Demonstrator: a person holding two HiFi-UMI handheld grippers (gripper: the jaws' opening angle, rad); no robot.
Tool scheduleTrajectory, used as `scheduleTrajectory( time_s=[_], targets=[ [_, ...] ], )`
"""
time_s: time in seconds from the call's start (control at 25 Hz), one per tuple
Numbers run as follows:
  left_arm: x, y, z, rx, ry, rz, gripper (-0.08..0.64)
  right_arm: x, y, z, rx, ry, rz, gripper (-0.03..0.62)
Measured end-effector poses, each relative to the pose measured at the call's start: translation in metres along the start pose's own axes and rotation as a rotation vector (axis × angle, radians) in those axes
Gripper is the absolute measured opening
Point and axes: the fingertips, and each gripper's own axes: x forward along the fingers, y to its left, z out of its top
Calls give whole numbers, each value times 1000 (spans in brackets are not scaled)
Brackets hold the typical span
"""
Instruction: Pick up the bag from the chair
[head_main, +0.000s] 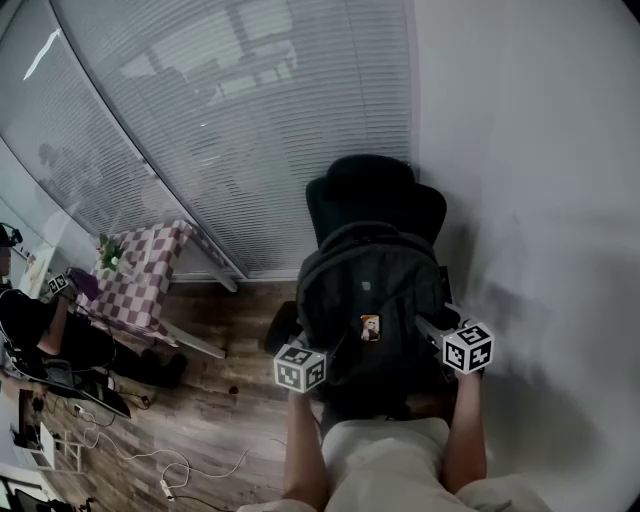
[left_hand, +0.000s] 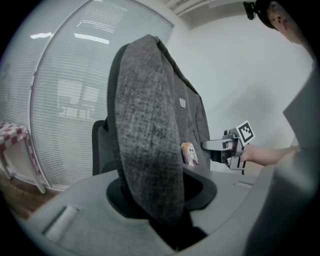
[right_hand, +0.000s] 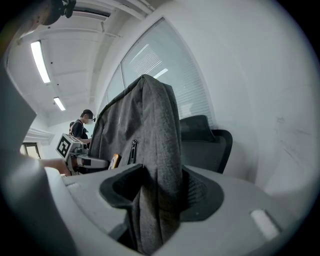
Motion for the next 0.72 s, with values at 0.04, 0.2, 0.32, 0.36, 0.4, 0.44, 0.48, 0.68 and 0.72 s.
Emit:
scheduleTrajectory(
  time_s=[0.04,0.2,0.32,0.36,0.4,0.44,0.48,0.68,0.72],
  targets=[
    [-1,1,0,2,2,5,137,1,1,0,0,0,2,227],
    [-3,3,-1,-4,-1,19,137,4,2,1,-8,3,10,227],
    [-5,3,-2,-9,-6,26,137,5,3,1,-18,4,16,227],
    [-5,3,-2,-9,-6,27,137,5,3,1,-18,4,17,227],
    [-5,3,-2,-8,-6,29,137,5,3,1,-17,5,20,227],
    [-5,2,-2,-6,-5,30,137,5,3,1,-14,8,22,227],
    [-5,2,-1,-4,-3,32,137,5,3,1,-10,12,23,227],
    [-5,3,-1,6,15,34,137,7,2,-1,2,22,22,227],
    [-4,3,-1,5,14,35,137,8,2,-1,1,21,21,227]
  ],
)
